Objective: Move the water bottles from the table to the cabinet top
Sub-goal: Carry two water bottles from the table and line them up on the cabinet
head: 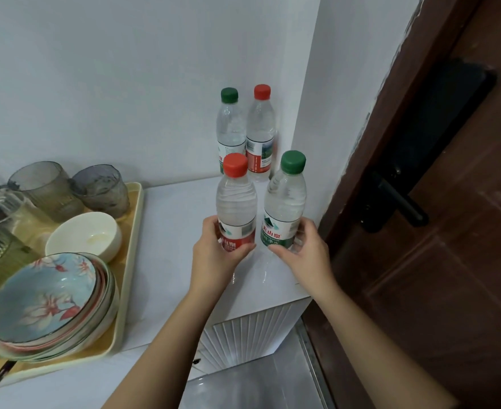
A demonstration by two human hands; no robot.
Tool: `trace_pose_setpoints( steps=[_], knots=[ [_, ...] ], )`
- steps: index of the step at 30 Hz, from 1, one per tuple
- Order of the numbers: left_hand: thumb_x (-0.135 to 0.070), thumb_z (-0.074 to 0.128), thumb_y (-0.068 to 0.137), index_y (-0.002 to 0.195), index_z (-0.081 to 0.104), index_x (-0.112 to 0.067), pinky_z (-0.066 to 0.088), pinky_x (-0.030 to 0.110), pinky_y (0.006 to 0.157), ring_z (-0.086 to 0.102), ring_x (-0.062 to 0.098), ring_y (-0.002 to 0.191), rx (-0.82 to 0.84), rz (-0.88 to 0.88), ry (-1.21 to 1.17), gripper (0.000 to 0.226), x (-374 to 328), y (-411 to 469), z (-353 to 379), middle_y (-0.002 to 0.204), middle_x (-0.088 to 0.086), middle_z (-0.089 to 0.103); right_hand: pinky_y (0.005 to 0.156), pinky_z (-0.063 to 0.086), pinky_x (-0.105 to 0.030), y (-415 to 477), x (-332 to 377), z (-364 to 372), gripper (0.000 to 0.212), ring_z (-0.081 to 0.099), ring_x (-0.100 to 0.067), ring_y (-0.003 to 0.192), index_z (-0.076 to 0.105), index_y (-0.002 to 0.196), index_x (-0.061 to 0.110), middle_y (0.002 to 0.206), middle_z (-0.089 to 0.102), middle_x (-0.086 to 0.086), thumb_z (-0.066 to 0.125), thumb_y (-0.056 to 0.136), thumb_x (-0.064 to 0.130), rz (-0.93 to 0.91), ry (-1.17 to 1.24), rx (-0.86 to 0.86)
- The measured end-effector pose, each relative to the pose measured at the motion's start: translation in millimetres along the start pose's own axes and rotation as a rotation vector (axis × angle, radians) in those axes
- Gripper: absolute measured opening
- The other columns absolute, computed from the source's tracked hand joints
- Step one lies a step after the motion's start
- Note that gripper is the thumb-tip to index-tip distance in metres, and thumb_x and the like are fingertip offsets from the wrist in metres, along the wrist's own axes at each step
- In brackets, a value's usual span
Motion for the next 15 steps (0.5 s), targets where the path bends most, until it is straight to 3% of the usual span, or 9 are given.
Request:
trace_pose_setpoints(
  steps=[4,8,12,15],
  knots=[
    [-0.027,0.087,0.068,0.113,0.046,-0.030,0.046,0.006,0.069,0.054,-0.025,0.083,-0.020,0.007,-0.002,0.061,-4,14,6,0.093,-0.027,0.058,0.098,0.053,-0.036,18,0,8,0.064,0.062,-0.011,0.113,0.053,0.125,0.017,0.122,0.064,0.003,0.087,0.070,0.015,0.004,0.001,0.022],
    [-0.024,0.088,0.067,0.116,0.045,-0.032,0.042,0.008,0.074,0.054,-0.022,0.088,-0.006,0.010,0.019,0.066,1,15,9,0.100,-0.027,0.057,0.099,0.051,-0.032,24,-1,10,0.067,0.060,-0.011,0.114,0.052,0.130,0.017,0.125,0.063,0.002,0.085,0.072,0.016,-0.009,-0.011,0.032],
    [-0.022,0.087,0.069,0.124,0.048,-0.020,0.046,0.020,0.085,0.059,0.006,0.101,-0.018,-0.009,0.094,0.068,18,11,8,0.118,-0.008,0.060,0.099,0.048,-0.029,20,-9,7,0.069,0.058,-0.011,0.114,0.053,0.130,0.016,0.125,0.064,0.002,0.086,0.071,0.016,-0.009,-0.075,0.009],
    [-0.023,0.086,0.070,0.117,0.055,-0.015,0.048,0.024,0.085,0.061,0.014,0.100,-0.042,-0.024,0.133,0.057,22,21,9,0.113,-0.002,0.065,0.094,0.048,-0.026,28,-9,7,0.063,0.061,-0.015,0.111,0.057,0.126,0.013,0.120,0.067,-0.001,0.087,0.070,0.016,-0.006,-0.117,-0.022]
  ],
)
Point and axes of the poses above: each hand's wrist, its own y-axis towards the middle knuckle, its own z-axis out of the palm, x = y × z, the point moved 9 cm from there along y, towards the middle knuckle
